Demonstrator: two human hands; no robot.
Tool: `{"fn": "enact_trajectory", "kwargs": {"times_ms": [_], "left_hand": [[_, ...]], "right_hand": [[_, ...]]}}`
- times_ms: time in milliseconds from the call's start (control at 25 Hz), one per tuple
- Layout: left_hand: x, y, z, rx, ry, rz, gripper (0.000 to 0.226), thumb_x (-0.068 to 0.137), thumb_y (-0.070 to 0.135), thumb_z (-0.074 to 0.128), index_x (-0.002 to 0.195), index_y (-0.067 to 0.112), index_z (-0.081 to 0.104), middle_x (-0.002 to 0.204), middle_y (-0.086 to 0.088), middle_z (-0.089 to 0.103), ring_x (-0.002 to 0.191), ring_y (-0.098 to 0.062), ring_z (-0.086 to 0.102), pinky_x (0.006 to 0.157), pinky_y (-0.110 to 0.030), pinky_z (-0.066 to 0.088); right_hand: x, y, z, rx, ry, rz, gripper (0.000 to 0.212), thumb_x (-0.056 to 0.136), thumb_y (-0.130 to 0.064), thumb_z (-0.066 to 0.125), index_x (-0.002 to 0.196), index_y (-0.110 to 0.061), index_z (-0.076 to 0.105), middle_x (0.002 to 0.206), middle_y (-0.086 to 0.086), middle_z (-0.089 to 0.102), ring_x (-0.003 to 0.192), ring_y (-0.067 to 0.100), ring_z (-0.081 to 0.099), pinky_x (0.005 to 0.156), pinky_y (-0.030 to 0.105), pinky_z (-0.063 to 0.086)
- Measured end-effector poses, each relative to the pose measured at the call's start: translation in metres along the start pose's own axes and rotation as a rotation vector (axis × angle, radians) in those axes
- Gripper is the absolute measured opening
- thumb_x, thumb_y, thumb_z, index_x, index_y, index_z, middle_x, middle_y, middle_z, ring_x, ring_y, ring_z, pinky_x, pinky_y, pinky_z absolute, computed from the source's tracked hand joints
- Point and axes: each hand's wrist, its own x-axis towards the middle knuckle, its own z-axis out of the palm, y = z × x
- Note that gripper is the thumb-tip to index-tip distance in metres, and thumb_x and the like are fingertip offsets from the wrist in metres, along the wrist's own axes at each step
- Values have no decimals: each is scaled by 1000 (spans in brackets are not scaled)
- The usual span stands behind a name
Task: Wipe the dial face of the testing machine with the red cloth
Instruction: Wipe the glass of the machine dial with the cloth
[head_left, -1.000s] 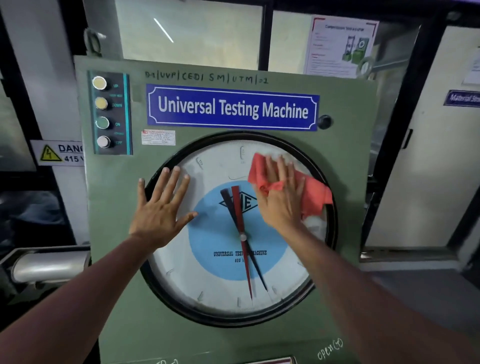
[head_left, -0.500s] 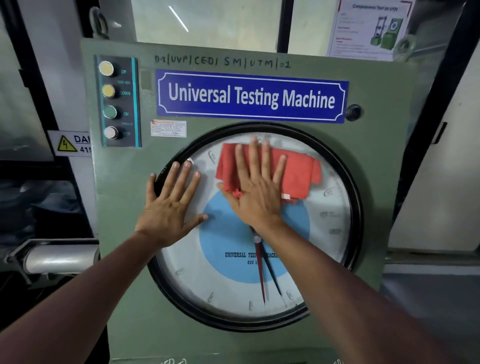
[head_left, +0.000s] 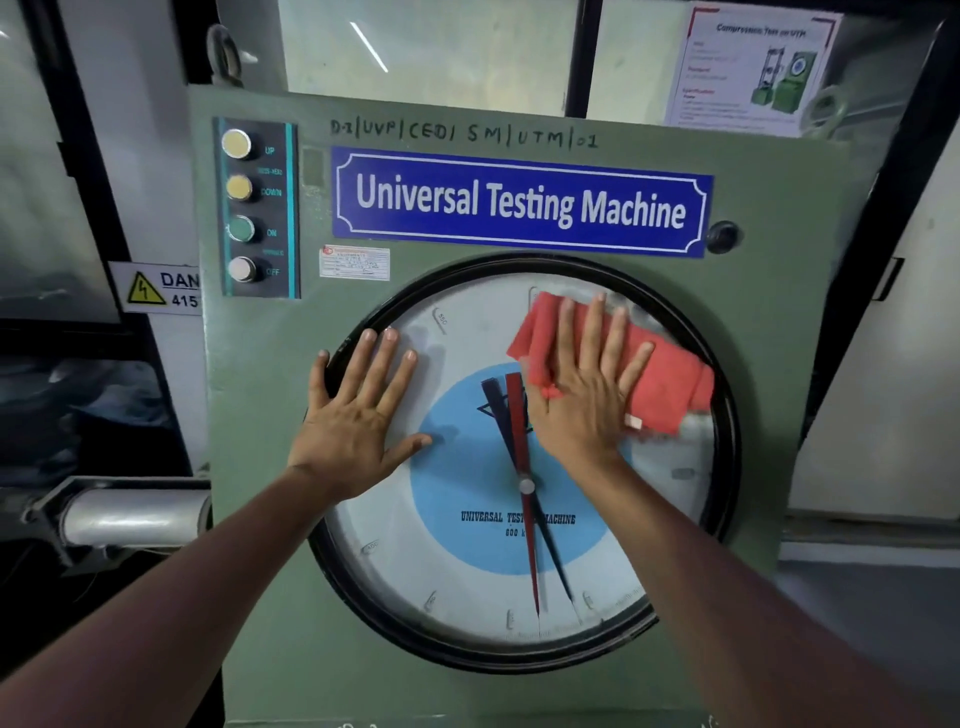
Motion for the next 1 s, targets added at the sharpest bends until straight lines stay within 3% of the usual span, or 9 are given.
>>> {"fn": "enact_trajectory", "kwargs": {"times_ms": [120, 240, 320, 400, 520, 600, 720, 800, 1000], "left_hand": [[0, 0, -2, -19, -9, -7, 96, 96, 79, 27, 169, 23, -3, 179, -5, -10, 165, -26, -9, 126, -68, 2], [-2, -2, 0, -24, 22, 6, 96, 96, 79, 28, 169, 23, 0, 179, -5, -7, 165, -27, -7, 126, -68, 3], [-1, -2, 1, -14, 25, 12, 96, 96, 79, 26, 169, 24, -2, 179, -4, -10, 165, -27, -6, 125, -68, 3], [-3, -2, 3, -10, 34, 10, 96, 96, 79, 25, 169, 23, -1, 179, -4, -11, 165, -28, -6, 125, -68, 3], [-2, -1, 2, 3, 19, 12, 96, 96, 79, 24, 169, 22, -2, 179, -5, -10, 165, -28, -7, 125, -69, 3], [-2, -1, 3, 17, 16, 8, 96, 97, 79, 24, 169, 21, -2, 179, -7, -8, 165, -29, -7, 125, -70, 4], [-1, -1, 4, 37, 11, 13, 97, 97, 79, 24, 169, 20, -2, 179, -8, -8, 165, -29, -6, 124, -70, 3], [-1, -2, 4, 34, 15, 11, 97, 96, 79, 25, 169, 21, -2, 179, -8, -8, 165, -29, -6, 124, -70, 3], [-2, 0, 0, 19, 19, 17, 96, 96, 79, 23, 169, 21, -2, 179, -8, -6, 165, -29, -4, 124, -70, 5]], "right_hand": [[9, -52, 5, 7, -39, -352, 90, 97, -63, 49, 174, -26, 23, 183, 13, 18, 168, 44, 12, 129, 74, 2], [10, -47, 1, -40, -75, -589, 92, 94, -66, 53, 174, -32, 21, 183, 9, 19, 169, 38, 14, 131, 70, 5], [23, -16, -6, -58, -44, -523, 89, 98, -65, 49, 174, -35, 15, 183, 8, 17, 169, 37, 13, 132, 68, 5], [17, 19, -9, -52, -26, -270, 80, 105, -65, 42, 175, -36, 15, 184, 8, 13, 170, 34, 9, 133, 66, 0], [-59, 47, -3, -38, -53, 13, 78, 108, -59, 43, 175, -32, 13, 184, 11, 8, 170, 36, 5, 129, 73, 7], [-110, 42, 5, -5, -113, 65, 83, 106, -62, 39, 175, -27, 11, 183, 16, 8, 169, 42, 6, 127, 78, 9], [-109, 16, 11, -25, -148, -4, 95, 97, -59, 55, 175, -21, 16, 182, 20, 9, 168, 48, 4, 127, 78, 4], [-76, -2, 7, -8, -124, -177, 96, 93, -51, 63, 175, -25, 20, 183, 16, 11, 169, 45, 4, 128, 76, 3], [38, -8, -18, -48, -95, -457, 89, 97, -55, 55, 174, -35, 16, 184, 9, 14, 169, 40, 11, 132, 69, 6]]}}
